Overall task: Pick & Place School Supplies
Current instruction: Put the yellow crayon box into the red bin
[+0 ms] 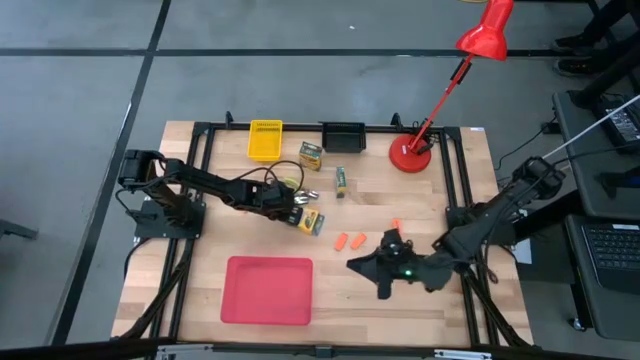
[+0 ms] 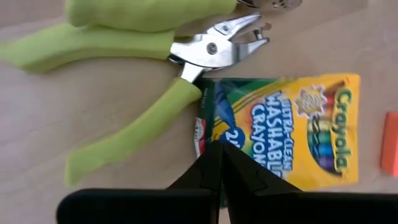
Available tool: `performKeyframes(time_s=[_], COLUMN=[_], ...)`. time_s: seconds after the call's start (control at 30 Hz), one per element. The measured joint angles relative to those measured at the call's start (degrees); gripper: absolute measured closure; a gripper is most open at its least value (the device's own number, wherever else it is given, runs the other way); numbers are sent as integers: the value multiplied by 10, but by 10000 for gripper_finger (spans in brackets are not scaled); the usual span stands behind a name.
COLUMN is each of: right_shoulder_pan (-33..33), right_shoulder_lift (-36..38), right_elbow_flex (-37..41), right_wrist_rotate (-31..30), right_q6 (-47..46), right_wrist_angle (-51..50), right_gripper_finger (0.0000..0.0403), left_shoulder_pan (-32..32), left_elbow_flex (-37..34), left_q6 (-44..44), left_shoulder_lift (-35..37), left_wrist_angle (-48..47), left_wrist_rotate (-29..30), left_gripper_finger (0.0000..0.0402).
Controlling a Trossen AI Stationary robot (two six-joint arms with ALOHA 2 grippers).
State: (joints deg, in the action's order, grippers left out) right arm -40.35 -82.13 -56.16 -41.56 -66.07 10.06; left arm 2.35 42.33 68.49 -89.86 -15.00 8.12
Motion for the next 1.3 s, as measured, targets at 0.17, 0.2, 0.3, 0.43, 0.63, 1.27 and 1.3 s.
performKeyframes(time_s=[0.17, 0.2, 0.3, 0.43, 0.63, 1.27, 1.3], right_shoulder_pan=[21, 26, 44, 68, 114, 123, 123], right_shoulder_lift=[-14, -19, -33, -56, -103, -116, -116], right_elbow_flex=[0, 0, 0, 0, 0, 0, 0], right_wrist_rotate=[24, 30, 56, 83, 140, 139, 136], right_q6=[-62, -75, -111, -136, -145, -150, -151], right_wrist_angle=[-62, -74, -94, -97, -97, -96, -102], right_gripper_finger=[355, 355, 355, 355, 355, 355, 355], left_shoulder_pan=[0, 0, 0, 0, 0, -4, -4], left_elbow_flex=[0, 0, -1, -2, -2, -2, -2], left_q6=[23, 29, 46, 49, 53, 32, 32], left_shoulder_lift=[0, 0, 0, 0, 0, -5, -5], left_wrist_angle=[-17, -16, -12, -1, 1, 66, 62], left_wrist_rotate=[25, 28, 36, 39, 40, -23, -23], left_gripper_finger=[399, 399, 399, 399, 399, 399, 399])
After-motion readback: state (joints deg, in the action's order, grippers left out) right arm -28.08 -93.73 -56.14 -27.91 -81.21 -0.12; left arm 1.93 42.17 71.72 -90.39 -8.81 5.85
